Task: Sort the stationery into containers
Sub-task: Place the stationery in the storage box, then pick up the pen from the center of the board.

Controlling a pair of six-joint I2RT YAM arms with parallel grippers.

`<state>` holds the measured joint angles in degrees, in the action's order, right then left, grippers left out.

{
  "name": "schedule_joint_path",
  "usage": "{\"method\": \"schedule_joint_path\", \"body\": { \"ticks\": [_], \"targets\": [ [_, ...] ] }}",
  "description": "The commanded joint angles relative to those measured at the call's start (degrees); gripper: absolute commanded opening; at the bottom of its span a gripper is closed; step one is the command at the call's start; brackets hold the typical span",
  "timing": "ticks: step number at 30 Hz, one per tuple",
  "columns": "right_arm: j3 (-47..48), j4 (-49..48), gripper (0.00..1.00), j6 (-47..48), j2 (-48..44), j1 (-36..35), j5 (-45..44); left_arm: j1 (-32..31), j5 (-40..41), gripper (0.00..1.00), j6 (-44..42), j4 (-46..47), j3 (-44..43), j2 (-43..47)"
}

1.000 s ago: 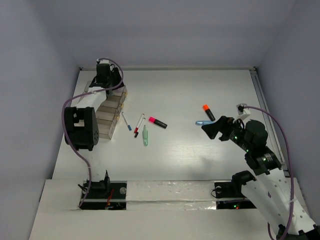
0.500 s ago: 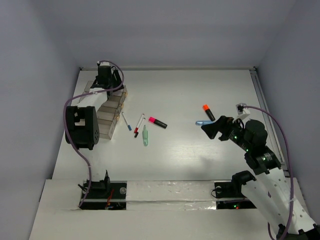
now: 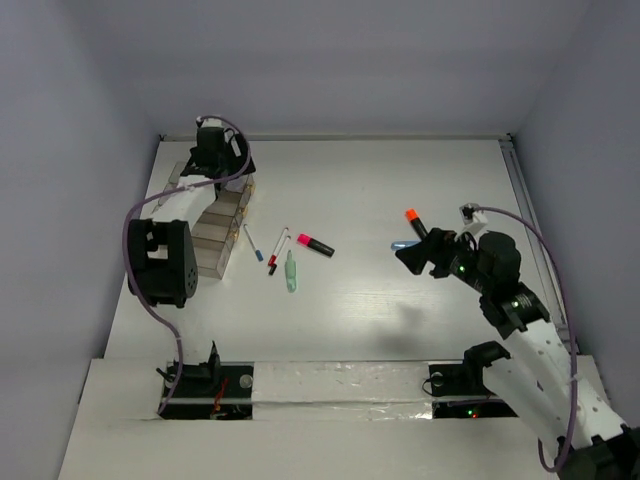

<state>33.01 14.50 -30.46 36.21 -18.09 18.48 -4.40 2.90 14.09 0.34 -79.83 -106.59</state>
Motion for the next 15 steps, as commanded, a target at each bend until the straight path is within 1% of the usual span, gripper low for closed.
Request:
{"method": "schedule_joint_path", "body": {
  "ticks": [1, 4, 5, 6, 8, 9, 10, 11, 14, 15],
  "targets": [
    [-0.93, -8.94, 0.94, -0.04, 7.18, -1.59, 3.49, -1.13, -7.79, 0.84, 4.61, 1.68, -0.94, 12.26],
    [0.9, -11.24, 0.94, 0.74, 13.33, -4.84, 1.83, -2.79, -11.67, 0.86, 6.13, 1.51, 0.64, 20.43],
    [1.78, -11.51, 0.94, 1.1, 14.84, -7.9, -0.61, -2.8, -12.03, 0.88, 6.13, 1.07, 1.25, 22.8],
    [3.62, -12.04, 0.94, 1.54, 16.6, -9.49, -1.77, -3.5, -13.34, 0.89, 6.22, 0.46, 2.91, 27.7],
    [5.73, -12.48, 0.95, 2.77, 22.48, -12.14, -4.75, -4.12, -13.88, 0.93, 6.3, 0.19, 5.46, 33.25],
    [6.79, -12.83, 0.96, 3.21, 24.68, -14.24, -5.55, -4.12, -13.97, 0.95, 6.3, 0.01, 8.7, 39.11],
    [8.89, -13.44, 0.97, 4.26, 27.14, -14.95, -6.52, -4.12, -14.41, 0.96, 6.39, -0.25, 10.29, 41.87],
    [10.21, -13.53, 0.98, 4.88, 32.12, -15.74, -7.83, -4.12, -14.5, 0.99, 6.39, -0.25, 13.27, 47.64],
    [15.83, -13.45, 1.0, 8.82, 40.06, -17.15, -10.03, -4.12, -14.76, 0.99, 6.3, -3.76, 17.07, 55.76],
    [17.59, -12.93, 1.0, 9.97, 45.22, -17.16, -10.91, -4.12, -15.02, 0.99, 6.56, -5.25, 19.08, 60.48]
  ]
}}
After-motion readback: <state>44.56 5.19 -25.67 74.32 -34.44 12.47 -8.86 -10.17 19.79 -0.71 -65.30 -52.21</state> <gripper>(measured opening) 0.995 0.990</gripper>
